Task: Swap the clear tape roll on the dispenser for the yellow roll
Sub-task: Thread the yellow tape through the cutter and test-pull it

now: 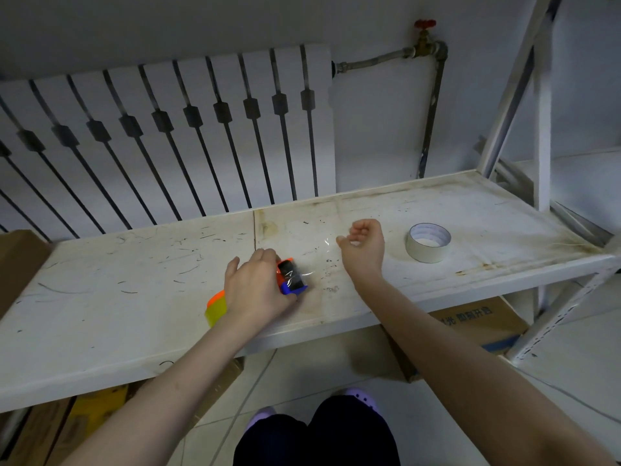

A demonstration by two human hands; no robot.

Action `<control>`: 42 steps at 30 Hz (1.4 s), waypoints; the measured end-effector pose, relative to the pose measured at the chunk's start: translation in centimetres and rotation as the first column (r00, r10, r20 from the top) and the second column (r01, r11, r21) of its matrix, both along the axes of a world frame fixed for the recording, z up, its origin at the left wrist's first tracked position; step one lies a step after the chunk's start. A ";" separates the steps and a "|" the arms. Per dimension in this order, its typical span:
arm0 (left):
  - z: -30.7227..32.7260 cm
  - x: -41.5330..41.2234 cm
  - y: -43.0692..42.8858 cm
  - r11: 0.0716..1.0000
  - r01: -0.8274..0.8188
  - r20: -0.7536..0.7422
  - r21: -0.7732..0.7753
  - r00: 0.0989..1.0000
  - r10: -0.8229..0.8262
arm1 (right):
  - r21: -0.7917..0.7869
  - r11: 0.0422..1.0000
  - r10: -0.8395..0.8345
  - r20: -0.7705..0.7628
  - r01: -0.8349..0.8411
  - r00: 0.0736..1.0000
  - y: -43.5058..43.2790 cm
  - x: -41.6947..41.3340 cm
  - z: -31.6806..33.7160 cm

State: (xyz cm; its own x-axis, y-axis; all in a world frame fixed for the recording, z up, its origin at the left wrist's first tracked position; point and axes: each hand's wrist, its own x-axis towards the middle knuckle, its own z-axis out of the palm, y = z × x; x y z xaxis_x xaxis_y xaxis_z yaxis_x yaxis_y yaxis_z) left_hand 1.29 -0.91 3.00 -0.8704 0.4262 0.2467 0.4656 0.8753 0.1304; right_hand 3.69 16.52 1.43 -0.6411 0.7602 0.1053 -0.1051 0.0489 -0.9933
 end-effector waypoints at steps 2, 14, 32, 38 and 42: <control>0.3 0.0 -0.6 0.996 -0.013 -0.015 0.091 1.000 0.015 | 0.087 0.996 0.026 -0.112 -0.016 0.993 -0.8 0.8 1.9; 0.7 2.9 -2.4 0.868 0.010 0.007 0.497 1.000 -0.016 | 0.221 0.974 0.104 -0.203 -0.058 0.974 -3.0 2.4 6.4; -0.1 3.0 -2.4 0.706 0.029 0.041 0.708 0.996 -0.082 | -0.337 0.903 0.293 0.034 -0.265 0.956 -2.3 0.6 1.6; -0.4 3.1 -2.5 0.619 0.007 0.078 0.786 0.991 -0.109 | -0.482 0.808 0.402 0.029 -0.339 0.915 -4.4 0.4 -0.5; -0.4 3.3 -2.7 0.592 -0.013 0.099 0.806 0.989 -0.113 | -0.480 0.802 0.429 0.048 -0.356 0.902 -5.3 0.3 -0.8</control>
State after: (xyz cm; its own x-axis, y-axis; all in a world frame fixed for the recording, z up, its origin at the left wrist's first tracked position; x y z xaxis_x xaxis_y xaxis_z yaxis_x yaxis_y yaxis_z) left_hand 4.58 -3.61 2.62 -0.9028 0.1540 0.4014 0.4296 0.3610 0.8277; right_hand 3.95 11.20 0.66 -0.8744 0.3787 -0.3032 0.1301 -0.4192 -0.8985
